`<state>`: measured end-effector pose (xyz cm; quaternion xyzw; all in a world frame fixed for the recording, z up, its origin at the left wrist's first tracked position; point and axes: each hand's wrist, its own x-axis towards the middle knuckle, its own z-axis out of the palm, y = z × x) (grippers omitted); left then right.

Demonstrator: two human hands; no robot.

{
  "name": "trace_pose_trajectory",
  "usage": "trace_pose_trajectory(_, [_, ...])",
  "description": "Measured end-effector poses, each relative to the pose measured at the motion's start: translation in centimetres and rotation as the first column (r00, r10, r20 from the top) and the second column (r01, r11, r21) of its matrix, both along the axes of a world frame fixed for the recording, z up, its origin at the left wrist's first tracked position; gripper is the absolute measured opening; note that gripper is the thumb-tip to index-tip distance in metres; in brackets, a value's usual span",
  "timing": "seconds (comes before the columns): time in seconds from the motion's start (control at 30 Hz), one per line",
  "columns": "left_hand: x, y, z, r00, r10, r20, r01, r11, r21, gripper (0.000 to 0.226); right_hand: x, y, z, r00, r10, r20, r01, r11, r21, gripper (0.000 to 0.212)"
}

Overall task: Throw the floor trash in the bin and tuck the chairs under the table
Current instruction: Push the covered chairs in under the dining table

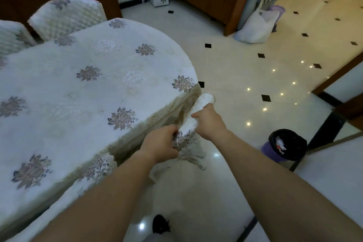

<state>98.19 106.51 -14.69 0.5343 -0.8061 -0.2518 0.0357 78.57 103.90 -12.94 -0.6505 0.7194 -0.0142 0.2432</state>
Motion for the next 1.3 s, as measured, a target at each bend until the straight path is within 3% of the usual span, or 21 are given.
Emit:
trace_pose_trajectory(0.37, [2.1,-4.2,0.1,0.998,0.056,0.026,-0.057,0.997,0.049,0.038,2.5,-4.7,1.1,1.000,0.029,-0.007,-0.029,1.000,-0.004,0.054])
trace_pose_trajectory(0.9, [5.0,-5.6,1.4,0.964,0.194,0.179,-0.209,0.976,0.067,0.041,5.4,-7.5,0.1,0.989,0.145,-0.030,-0.145,0.989,-0.023,0.028])
trace_pose_trajectory(1.3, [4.4,-4.2,1.6,0.940,0.302,0.157,-0.315,0.947,0.064,0.040,5.1,-7.2,-0.6,0.978,0.207,-0.019,-0.207,0.978,-0.007,0.040])
